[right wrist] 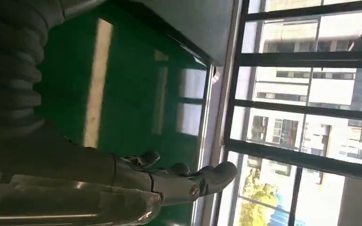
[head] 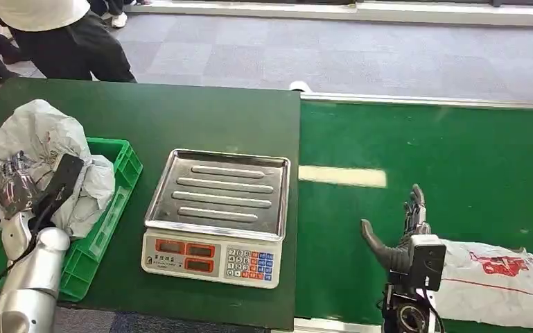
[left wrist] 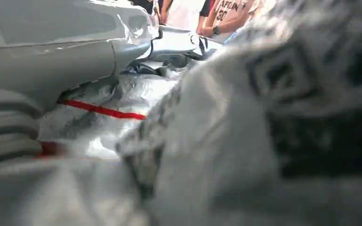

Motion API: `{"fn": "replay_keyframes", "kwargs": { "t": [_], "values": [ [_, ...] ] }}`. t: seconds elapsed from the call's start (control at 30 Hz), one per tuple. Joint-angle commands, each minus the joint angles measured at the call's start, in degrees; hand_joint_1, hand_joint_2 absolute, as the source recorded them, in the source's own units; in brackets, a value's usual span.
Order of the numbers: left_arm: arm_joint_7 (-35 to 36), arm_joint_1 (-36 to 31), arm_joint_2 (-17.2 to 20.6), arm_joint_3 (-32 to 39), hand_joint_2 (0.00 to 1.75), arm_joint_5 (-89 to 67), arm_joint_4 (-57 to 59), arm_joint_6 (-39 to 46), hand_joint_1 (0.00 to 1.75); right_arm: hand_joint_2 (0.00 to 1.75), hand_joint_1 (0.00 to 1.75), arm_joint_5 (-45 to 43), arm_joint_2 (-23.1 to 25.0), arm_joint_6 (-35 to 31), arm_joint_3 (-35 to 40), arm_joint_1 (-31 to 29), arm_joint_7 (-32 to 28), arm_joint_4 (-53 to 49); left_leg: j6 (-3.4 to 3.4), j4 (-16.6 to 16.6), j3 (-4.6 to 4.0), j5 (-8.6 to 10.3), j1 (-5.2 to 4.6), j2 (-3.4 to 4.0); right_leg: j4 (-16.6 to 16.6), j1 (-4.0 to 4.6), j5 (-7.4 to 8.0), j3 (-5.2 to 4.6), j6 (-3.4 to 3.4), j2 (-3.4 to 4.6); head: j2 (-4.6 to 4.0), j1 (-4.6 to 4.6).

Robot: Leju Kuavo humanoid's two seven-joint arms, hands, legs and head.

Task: Moved the parcel from conveyor to table for the left to box.

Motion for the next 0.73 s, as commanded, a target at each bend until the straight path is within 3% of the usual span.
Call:
{"fn": "replay_keyframes", "kwargs": {
  "t": [0.03, 0.2, 0.4, 0.47, 0.73],
  "values": [
    [-8.4, 3.0, -2.1, -0.9, 0.0, 8.7, -4.5, 9.7, 0.0, 1.75, 0.0, -0.7, -0.4, -0.8, 0.2, -0.1, -0.1, 0.9, 0.09, 0.0, -0.13, 0.03, -0.02, 0.04, 0.0, 0.0, 0.03, -0.14, -0.07, -0.01, 0.0, 0.0],
    [-17.8, 4.4, -5.6, 4.7, 0.0, 11.4, -11.6, 10.7, 0.0, 1.75, 0.0, -1.6, -0.7, -1.5, 1.2, -0.8, -0.8, 2.5, 0.08, 0.0, -0.36, -0.03, 0.02, 0.17, 0.0, 0.04, 0.03, -0.39, -0.06, 0.13, 0.0, -0.02],
    [-31.9, 2.7, -11.4, 18.1, 0.0, 9.8, -16.0, 10.7, 0.0, 1.75, 0.0, -2.1, -1.0, -1.8, 2.1, -1.8, -1.4, 4.2, 0.12, 0.0, -0.59, -0.02, 0.01, 0.27, -0.1, 0.05, 0.06, -0.67, -0.1, 0.26, 0.0, 0.0],
    [-39.5, 1.4, -13.7, 23.2, 0.0, 11.0, -18.0, 10.7, 0.0, 1.75, 0.0, -2.2, -1.0, -1.8, 2.3, -2.2, -1.6, 4.9, 0.05, 0.0, -0.66, -0.04, 0.03, 0.24, 0.0, 0.05, 0.03, -0.73, -0.06, 0.27, 0.0, -0.02],
    [-42.2, 1.4, -14.4, 23.2, 0.0, 14.3, -20.3, 10.7, 0.0, 1.75, 0.0, -2.4, -1.2, -1.8, 2.5, -2.6, -1.9, 5.5, 0.08, 0.0, -0.7, -0.02, 0.02, 0.31, -0.1, 0.06, 0.05, -0.83, -0.1, 0.33, 0.0, 0.0]
  ]
}}
